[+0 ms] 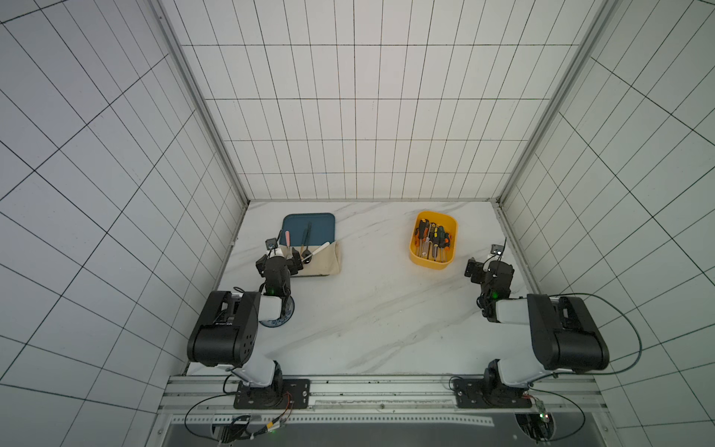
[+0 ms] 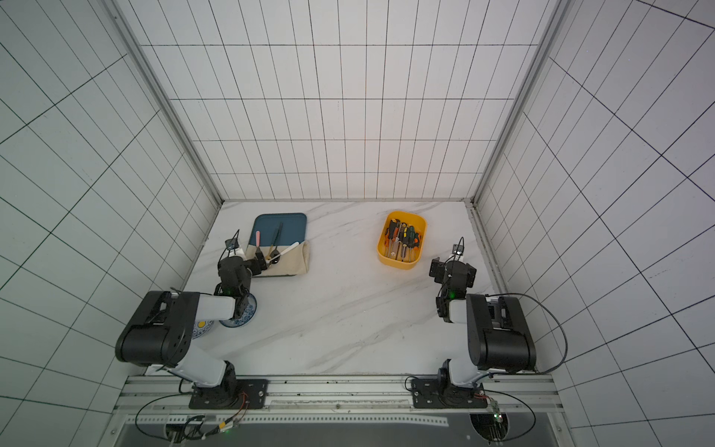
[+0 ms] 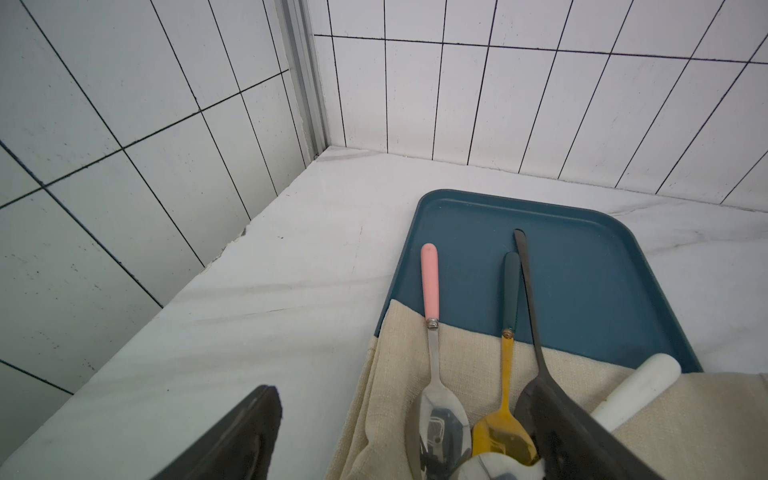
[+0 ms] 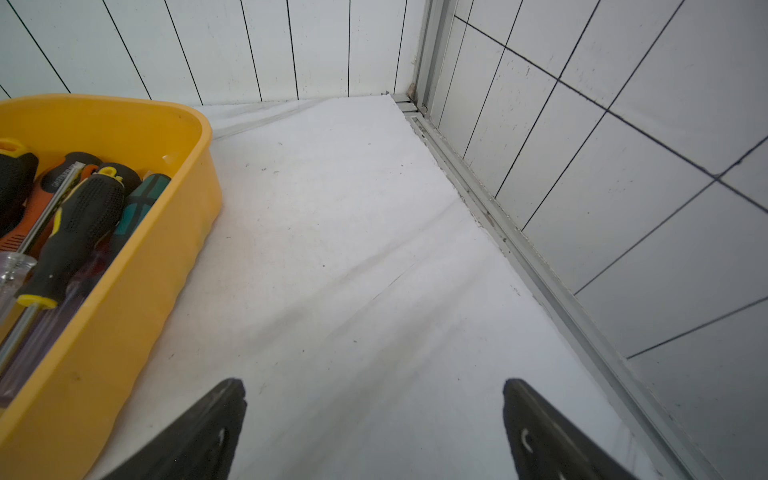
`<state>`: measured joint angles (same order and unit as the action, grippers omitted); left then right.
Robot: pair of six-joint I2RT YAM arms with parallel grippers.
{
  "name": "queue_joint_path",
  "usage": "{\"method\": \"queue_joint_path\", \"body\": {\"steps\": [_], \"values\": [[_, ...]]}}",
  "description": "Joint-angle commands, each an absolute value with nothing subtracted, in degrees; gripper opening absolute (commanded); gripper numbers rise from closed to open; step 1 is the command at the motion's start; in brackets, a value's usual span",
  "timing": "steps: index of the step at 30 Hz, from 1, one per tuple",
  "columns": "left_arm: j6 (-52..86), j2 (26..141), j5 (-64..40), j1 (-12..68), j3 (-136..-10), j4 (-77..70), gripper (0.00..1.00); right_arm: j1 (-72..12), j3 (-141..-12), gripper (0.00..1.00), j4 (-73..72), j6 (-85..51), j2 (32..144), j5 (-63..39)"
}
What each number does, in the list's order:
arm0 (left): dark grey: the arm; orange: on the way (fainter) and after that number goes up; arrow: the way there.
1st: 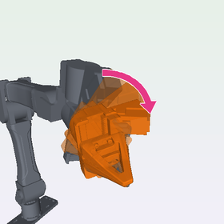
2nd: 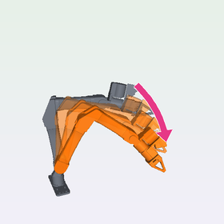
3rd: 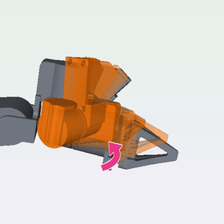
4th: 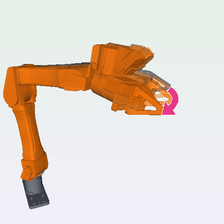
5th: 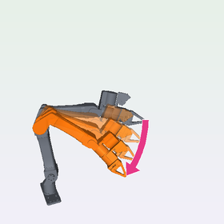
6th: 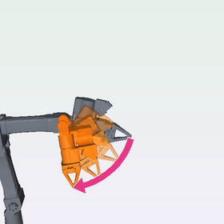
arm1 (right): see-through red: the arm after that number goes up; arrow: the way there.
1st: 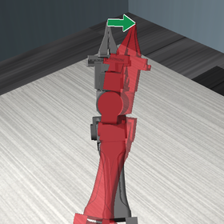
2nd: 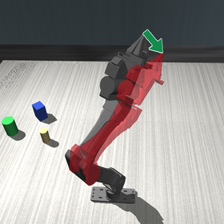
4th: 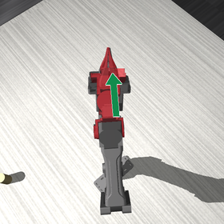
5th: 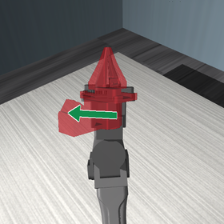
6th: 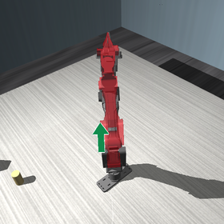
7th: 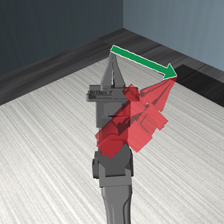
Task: Put the screwdriver on the desktop into the storage box
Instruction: Reset both arms
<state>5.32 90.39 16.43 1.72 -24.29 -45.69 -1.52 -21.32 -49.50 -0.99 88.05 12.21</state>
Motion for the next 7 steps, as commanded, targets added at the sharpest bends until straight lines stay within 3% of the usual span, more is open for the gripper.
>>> {"method": "queue_joint_path", "body": {"steps": [1,7], "values": [[5.3,89.3,15.1,1.6,-25.3,-45.4,0.97,-1.3,-24.4,0.99,-47.7,-1.5,88.6,9.0],[5.4,89.4,15.1,1.6,-25.3,-45.3,0.98,0.4,-24.6,0.99,-46.6,-2.1,88.0,5.5]]}}
